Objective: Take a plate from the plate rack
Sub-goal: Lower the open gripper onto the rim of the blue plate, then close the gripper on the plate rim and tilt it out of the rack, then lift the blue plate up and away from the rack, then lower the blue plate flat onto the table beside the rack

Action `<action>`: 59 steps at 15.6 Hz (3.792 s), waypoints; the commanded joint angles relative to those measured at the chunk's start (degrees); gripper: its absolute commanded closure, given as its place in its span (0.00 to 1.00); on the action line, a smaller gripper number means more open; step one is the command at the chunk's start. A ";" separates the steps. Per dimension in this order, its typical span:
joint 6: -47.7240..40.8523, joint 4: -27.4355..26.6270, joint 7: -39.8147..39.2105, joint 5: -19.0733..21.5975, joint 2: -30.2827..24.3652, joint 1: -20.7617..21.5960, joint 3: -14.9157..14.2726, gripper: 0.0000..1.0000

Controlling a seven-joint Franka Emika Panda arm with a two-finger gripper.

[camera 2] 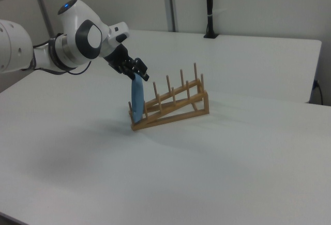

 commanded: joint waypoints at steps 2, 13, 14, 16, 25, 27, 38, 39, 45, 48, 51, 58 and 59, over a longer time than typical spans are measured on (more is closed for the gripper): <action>1.34 -0.63 1.65 -1.39 -0.44 1.36 -0.42 0.64; 1.25 -0.63 1.65 -1.39 -1.49 1.63 -0.42 0.99; 1.25 -0.63 1.65 -1.39 -1.58 1.63 -0.42 1.00; 1.25 -0.55 1.56 -1.39 -2.10 1.63 -0.42 1.00; -2.16 -0.63 1.30 -0.51 -6.41 1.10 -0.33 1.00; -5.85 -0.72 0.16 0.28 -7.55 0.84 -0.33 1.00; -42.76 -0.28 -49.46 26.28 -13.89 -10.93 -2.08 1.00; -43.39 -0.80 -51.85 27.51 -13.19 -12.07 -2.17 1.00; -39.46 -3.00 -53.81 30.07 -5.10 -15.69 -2.17 1.00; -32.43 -6.69 -54.68 32.71 -4.83 -17.70 -2.17 1.00; -27.24 -9.07 -54.95 32.89 -3.17 -18.32 -2.17 1.00; -19.76 -11.18 -55.04 31.92 2.02 -18.50 -2.35 1.00; -19.84 -11.01 -54.95 31.92 2.29 -18.50 -2.35 0.98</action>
